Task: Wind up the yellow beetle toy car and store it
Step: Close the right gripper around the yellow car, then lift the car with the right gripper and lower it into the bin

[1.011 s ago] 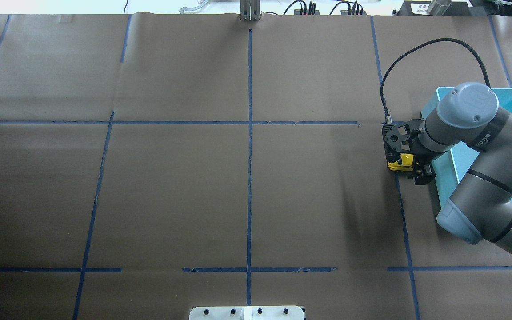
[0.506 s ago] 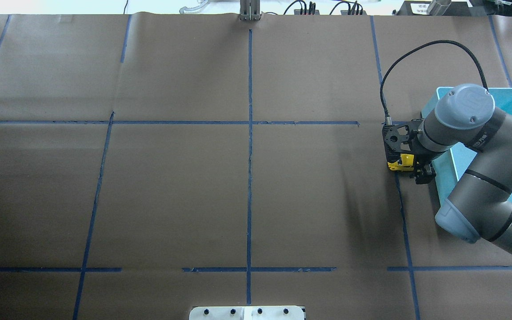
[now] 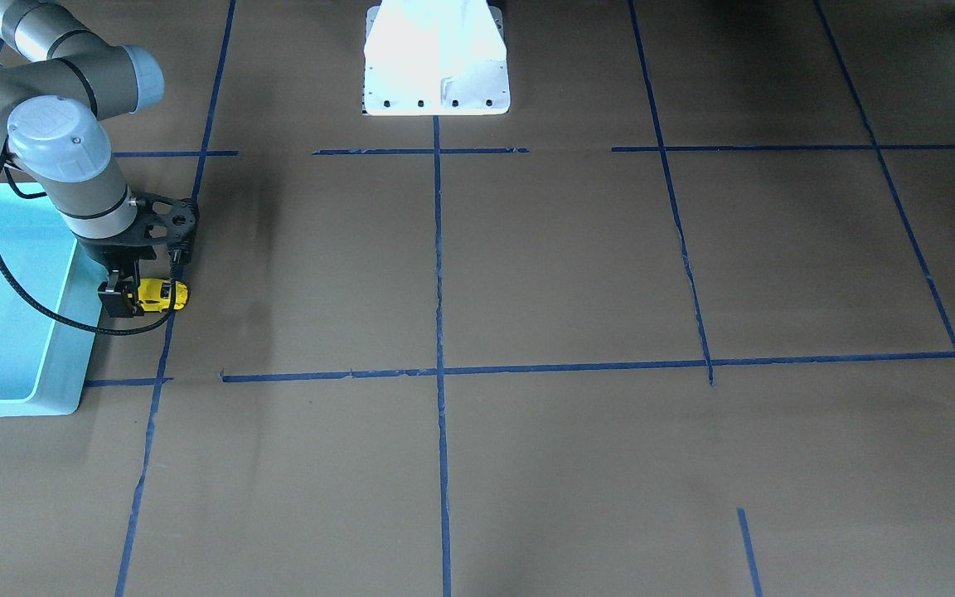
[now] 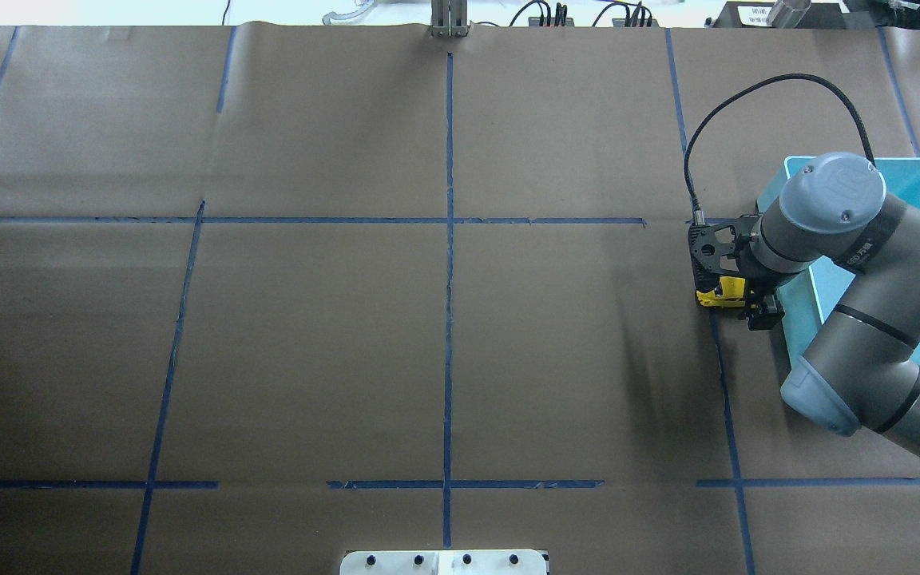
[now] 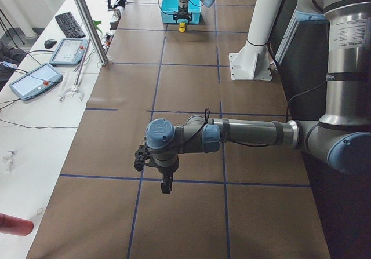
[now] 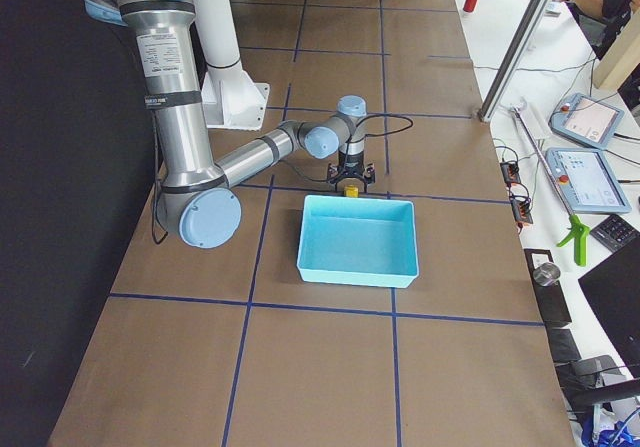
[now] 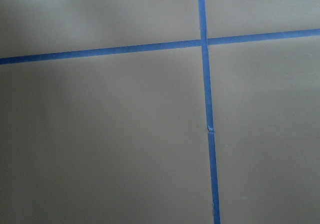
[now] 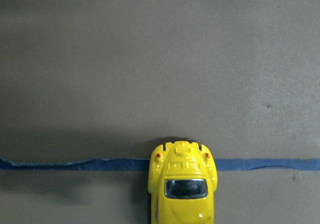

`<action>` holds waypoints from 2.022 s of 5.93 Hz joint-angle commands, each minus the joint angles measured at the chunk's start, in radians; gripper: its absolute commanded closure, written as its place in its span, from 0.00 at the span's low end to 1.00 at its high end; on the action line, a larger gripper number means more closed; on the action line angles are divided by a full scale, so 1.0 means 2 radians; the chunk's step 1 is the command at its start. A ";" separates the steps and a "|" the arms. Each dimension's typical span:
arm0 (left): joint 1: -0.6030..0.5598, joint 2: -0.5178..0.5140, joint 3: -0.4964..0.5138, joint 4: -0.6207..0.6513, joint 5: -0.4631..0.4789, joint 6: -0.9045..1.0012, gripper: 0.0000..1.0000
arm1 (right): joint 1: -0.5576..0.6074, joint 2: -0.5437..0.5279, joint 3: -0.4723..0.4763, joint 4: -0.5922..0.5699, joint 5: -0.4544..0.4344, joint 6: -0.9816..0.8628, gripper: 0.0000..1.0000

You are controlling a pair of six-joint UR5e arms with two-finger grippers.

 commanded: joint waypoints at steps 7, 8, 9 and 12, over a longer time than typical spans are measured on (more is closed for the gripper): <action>0.001 0.009 0.001 -0.001 -0.037 0.000 0.00 | 0.048 -0.010 0.173 -0.123 0.007 -0.001 1.00; 0.000 0.009 0.000 -0.001 -0.037 0.000 0.00 | 0.086 -0.022 0.222 -0.170 0.007 -0.033 1.00; 0.000 0.010 0.002 -0.001 -0.037 0.001 0.00 | 0.102 -0.071 0.225 -0.171 0.005 -0.115 1.00; 0.001 0.009 0.000 -0.001 -0.037 0.001 0.00 | 0.120 -0.112 0.083 -0.025 0.007 -0.145 1.00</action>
